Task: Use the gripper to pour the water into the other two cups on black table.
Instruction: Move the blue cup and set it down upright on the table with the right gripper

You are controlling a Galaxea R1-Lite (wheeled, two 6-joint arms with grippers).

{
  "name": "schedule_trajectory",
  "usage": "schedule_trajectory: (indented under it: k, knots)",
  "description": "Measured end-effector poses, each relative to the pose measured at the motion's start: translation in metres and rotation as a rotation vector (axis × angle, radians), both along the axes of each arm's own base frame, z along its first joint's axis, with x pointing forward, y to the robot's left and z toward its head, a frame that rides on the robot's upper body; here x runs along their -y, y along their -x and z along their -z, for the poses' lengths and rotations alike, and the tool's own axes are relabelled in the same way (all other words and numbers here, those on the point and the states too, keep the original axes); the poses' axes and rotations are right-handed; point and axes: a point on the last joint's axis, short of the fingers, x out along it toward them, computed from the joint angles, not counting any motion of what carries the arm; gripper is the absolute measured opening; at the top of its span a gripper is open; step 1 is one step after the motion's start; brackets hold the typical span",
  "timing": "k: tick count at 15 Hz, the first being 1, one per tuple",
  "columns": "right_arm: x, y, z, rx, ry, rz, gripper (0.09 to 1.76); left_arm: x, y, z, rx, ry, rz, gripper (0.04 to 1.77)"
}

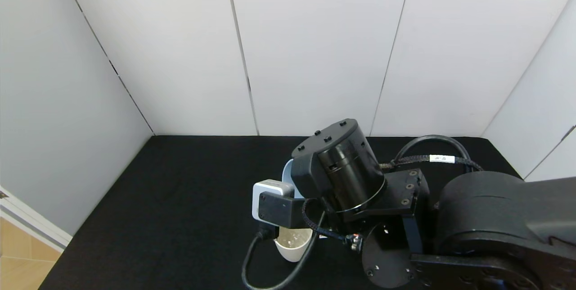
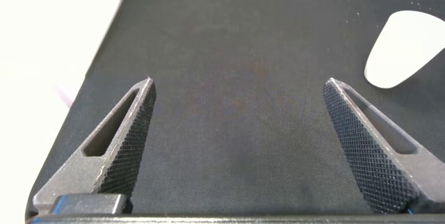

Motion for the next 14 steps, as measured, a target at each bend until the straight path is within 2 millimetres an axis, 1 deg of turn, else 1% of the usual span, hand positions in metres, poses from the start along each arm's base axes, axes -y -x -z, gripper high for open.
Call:
schedule_trajectory:
  k: [3, 6, 9, 11, 14]
  knots:
    - [0.007, 0.001, -0.007, -0.043, -0.134, 0.031, 1.24, 0.0, 0.0, 0.0, 0.0, 0.0, 0.0, 1.72]
    - [0.029, -0.002, -0.021, -0.047, -0.192, 0.042, 1.24, 0.0, 0.0, 0.0, -0.001, 0.0, 0.0, 1.72]
    - [0.063, -0.008, -0.039, -0.043, -0.256, 0.064, 1.24, 0.0, 0.0, 0.0, -0.001, 0.0, 0.0, 1.72]
    - [0.095, -0.013, -0.05, -0.049, -0.331, 0.106, 1.24, 0.0, 0.0, 0.0, -0.001, 0.0, 0.0, 1.72]
    - [0.139, -0.014, -0.065, -0.057, -0.467, 0.168, 1.24, 0.0, 0.0, 0.0, -0.001, 0.0, 0.0, 1.72]
